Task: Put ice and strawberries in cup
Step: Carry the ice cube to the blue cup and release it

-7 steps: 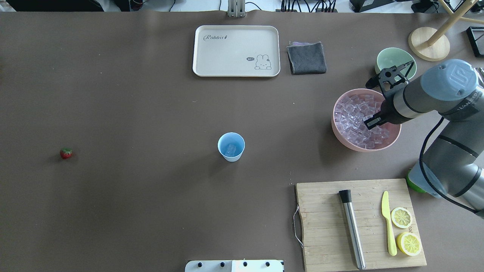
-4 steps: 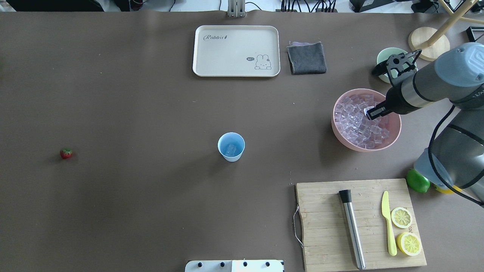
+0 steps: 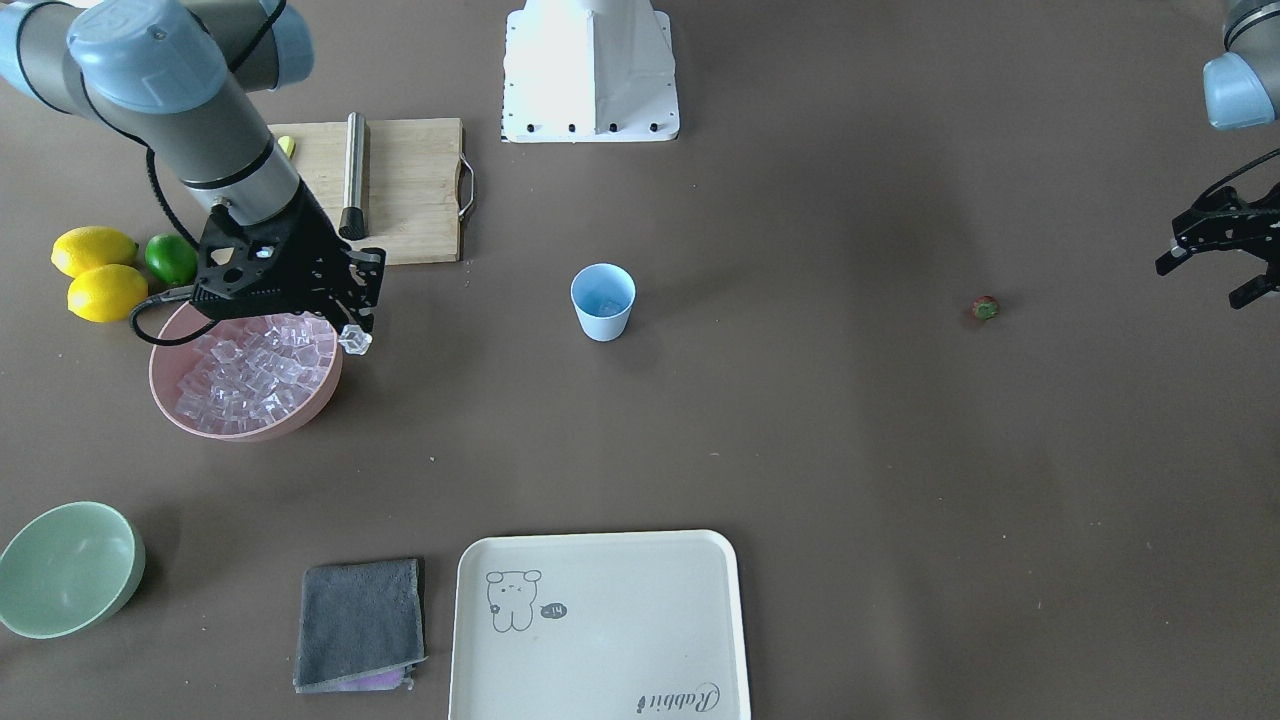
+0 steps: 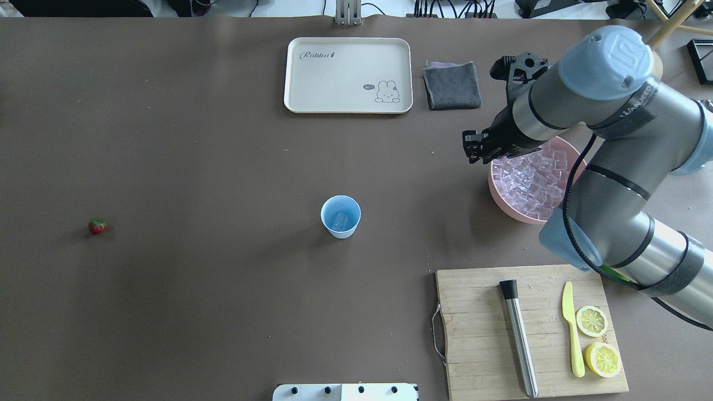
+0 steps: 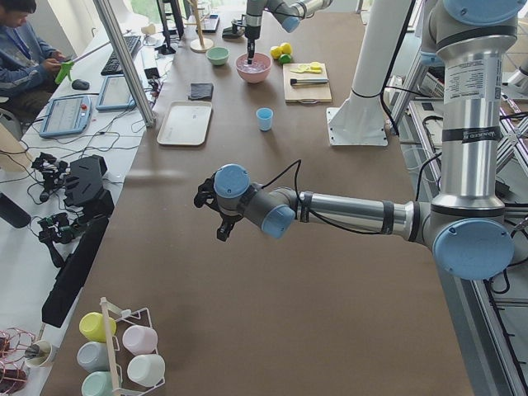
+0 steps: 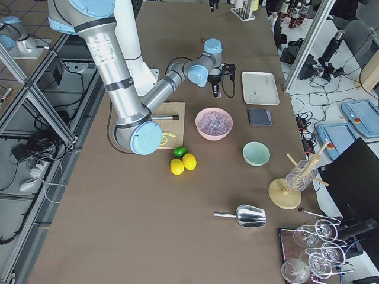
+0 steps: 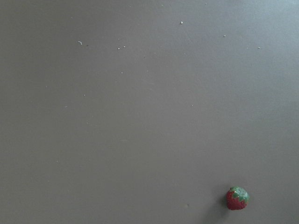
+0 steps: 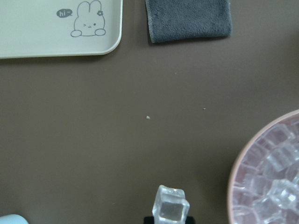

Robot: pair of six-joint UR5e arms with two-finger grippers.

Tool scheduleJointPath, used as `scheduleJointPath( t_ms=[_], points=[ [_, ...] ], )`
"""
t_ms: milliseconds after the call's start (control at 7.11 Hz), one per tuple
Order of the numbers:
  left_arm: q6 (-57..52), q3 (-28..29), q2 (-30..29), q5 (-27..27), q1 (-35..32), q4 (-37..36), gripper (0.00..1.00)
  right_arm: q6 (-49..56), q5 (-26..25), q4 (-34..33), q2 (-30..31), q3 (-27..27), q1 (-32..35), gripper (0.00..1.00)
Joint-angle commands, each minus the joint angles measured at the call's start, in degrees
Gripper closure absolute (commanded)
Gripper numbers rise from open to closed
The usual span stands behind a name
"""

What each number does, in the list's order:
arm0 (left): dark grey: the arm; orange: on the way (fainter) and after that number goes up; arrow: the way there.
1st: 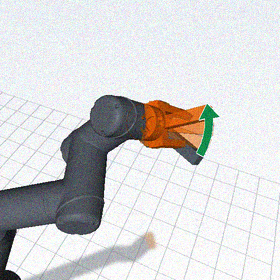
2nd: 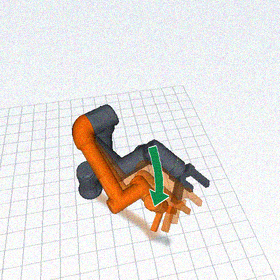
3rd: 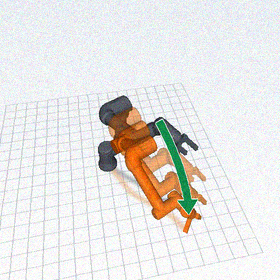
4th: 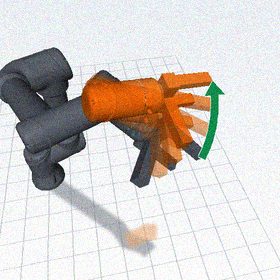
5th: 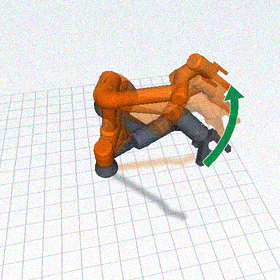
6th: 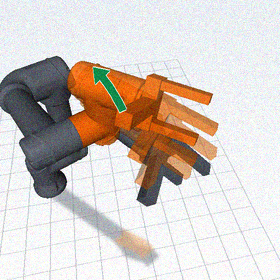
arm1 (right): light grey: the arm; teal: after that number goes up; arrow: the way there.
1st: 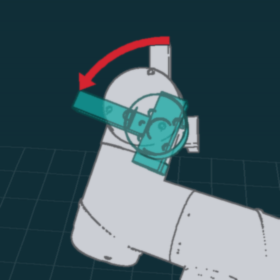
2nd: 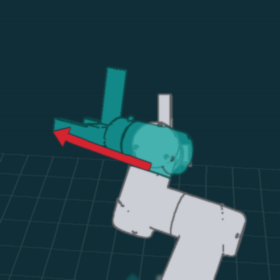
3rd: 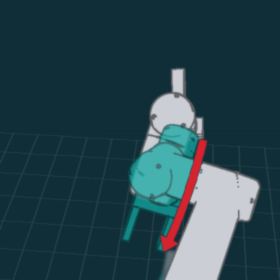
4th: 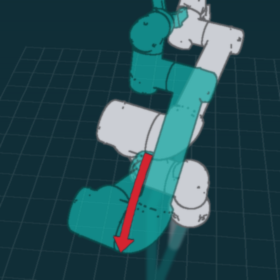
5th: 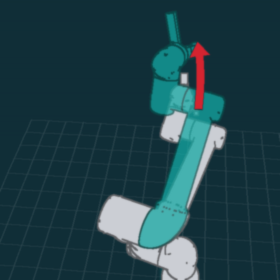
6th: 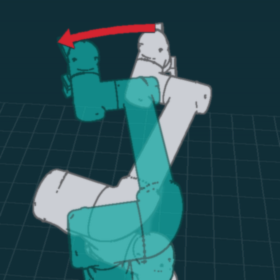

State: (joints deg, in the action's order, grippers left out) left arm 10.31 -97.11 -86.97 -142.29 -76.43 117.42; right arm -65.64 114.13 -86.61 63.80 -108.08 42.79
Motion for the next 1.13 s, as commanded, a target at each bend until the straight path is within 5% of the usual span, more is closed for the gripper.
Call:
scheduleJointPath(
  t_ms=[0, 422, 704, 844, 985],
  points=[
    [0.6, 0.1, -0.3, 0.1, 0.1, 0.0, 0.02, -23.5, -10.8, -7.4, -10.1, 1.2, -9.4, 1.0],
    [0.7, 0.2, -0.4, 0.1, 0.5, 0.0, 0.02, -37.7, -24.7, -11.6, -19.5, 6.3, -20.8, 1.0],
    [1.3, 0.2, -0.4, 0.0, 0.6, 0.0, 0.02, -38.7, -26.7, -11.4, -22.5, 11.1, -21.8, 1.0],
    [1.3, 0.2, -0.4, 0.0, 0.6, 0.0, 0.02, -37.7, -26.7, -11.4, -22.3, 11.1, -21.8, 0.67],
    [1.3, 0.2, -0.4, 0.1, 0.6, 0.0, 0.02, -32.5, -26.8, -11.5, -21.4, 10.4, -21.6, 0.01]
  ],
)
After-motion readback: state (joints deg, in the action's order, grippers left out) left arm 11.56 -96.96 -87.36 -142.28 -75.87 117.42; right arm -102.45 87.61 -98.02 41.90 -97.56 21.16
